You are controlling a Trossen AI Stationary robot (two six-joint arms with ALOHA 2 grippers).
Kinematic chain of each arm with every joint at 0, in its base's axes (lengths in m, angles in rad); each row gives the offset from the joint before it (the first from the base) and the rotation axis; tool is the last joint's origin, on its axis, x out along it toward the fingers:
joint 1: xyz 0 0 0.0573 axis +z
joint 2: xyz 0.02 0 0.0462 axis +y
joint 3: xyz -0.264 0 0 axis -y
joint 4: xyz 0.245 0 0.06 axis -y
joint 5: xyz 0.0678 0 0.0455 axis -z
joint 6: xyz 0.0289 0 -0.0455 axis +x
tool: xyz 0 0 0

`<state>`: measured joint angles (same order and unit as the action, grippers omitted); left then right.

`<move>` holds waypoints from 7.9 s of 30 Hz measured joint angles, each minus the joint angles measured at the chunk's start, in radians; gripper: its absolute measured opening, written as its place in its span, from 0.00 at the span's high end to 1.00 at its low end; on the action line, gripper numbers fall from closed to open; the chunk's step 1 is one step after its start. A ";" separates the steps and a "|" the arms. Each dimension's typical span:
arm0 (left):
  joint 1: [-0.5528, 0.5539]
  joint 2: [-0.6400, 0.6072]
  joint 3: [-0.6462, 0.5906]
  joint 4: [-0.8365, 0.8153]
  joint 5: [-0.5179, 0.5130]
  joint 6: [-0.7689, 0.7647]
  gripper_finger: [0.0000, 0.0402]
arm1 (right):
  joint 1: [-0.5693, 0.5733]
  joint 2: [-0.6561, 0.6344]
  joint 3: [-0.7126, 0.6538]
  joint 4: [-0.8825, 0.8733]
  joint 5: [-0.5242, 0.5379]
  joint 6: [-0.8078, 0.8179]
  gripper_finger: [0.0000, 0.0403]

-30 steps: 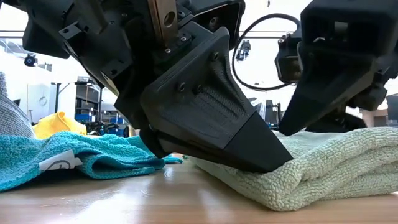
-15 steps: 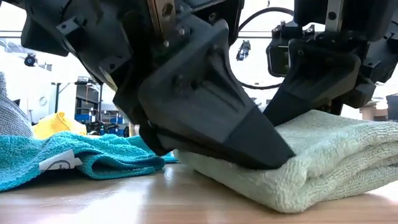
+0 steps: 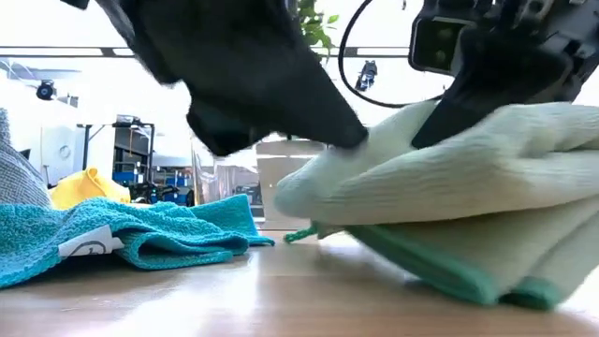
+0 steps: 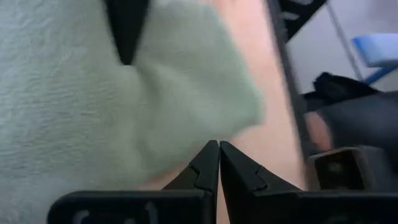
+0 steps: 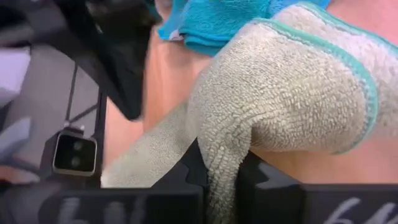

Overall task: Fold microfiber towels
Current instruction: Put the folded green towel into the transparent bin

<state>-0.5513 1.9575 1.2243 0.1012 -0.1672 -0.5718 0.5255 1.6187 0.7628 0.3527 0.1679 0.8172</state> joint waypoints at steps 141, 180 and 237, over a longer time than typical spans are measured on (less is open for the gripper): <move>0.243 -0.841 -0.552 0.065 -0.365 0.606 1.00 | -0.658 0.207 0.833 -1.082 -0.007 -1.516 0.98; 0.684 -0.143 0.083 -0.715 -0.047 0.633 1.00 | -0.478 -0.464 0.090 -0.597 0.020 -1.288 0.98; 0.650 -0.147 0.014 -0.731 -0.032 0.552 1.00 | -0.478 -0.465 0.015 -0.551 0.055 -1.179 0.98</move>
<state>0.0990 1.8107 1.2381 -0.6294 -0.1987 -0.0200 0.0479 1.1542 0.7780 -0.1980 0.2226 -0.3620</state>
